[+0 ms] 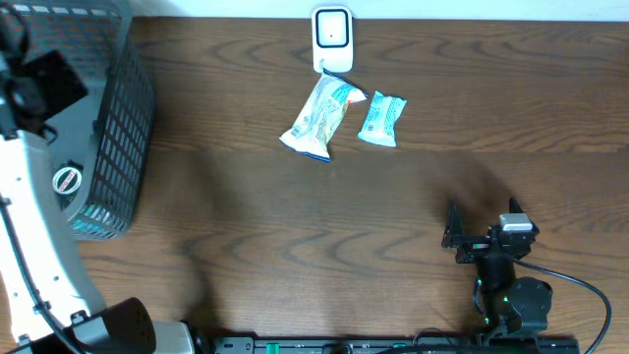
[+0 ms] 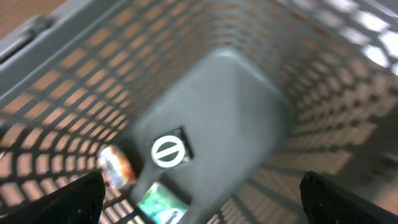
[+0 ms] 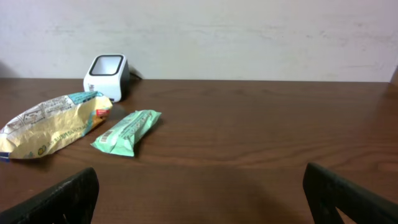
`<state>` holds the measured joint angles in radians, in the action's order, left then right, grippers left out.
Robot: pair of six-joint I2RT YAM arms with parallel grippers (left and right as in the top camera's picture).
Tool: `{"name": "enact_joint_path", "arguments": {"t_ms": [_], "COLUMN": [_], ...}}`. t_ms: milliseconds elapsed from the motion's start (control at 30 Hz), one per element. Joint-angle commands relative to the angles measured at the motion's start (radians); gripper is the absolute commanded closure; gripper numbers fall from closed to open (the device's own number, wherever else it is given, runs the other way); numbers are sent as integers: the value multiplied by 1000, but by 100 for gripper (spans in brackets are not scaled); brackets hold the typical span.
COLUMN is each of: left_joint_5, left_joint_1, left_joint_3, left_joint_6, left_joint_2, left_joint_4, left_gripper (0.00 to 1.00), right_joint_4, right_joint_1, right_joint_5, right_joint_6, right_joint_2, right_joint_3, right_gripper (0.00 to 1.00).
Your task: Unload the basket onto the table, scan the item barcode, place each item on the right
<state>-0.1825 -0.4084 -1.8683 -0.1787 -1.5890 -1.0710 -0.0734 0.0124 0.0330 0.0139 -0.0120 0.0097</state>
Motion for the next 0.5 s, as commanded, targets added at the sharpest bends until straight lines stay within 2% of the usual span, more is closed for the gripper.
{"name": "enact_joint_path", "arguments": {"t_ms": [0,467], "left_joint_5": [-2,-2], "left_joint_1": [-72,-138], "left_joint_3": [4,4], "left_joint_6": [-60,-60], "left_joint_2": [10,-33], "left_joint_4": [-14,-13], "left_gripper": [2,2], "right_joint_4": [-1,-1], "right_joint_1": [-14,-14], "right_joint_5": [0,0], "right_joint_6": [0,0], "right_joint_2": [5,5], "right_joint_3": [-4,-4], "right_gripper": [1,1]}}
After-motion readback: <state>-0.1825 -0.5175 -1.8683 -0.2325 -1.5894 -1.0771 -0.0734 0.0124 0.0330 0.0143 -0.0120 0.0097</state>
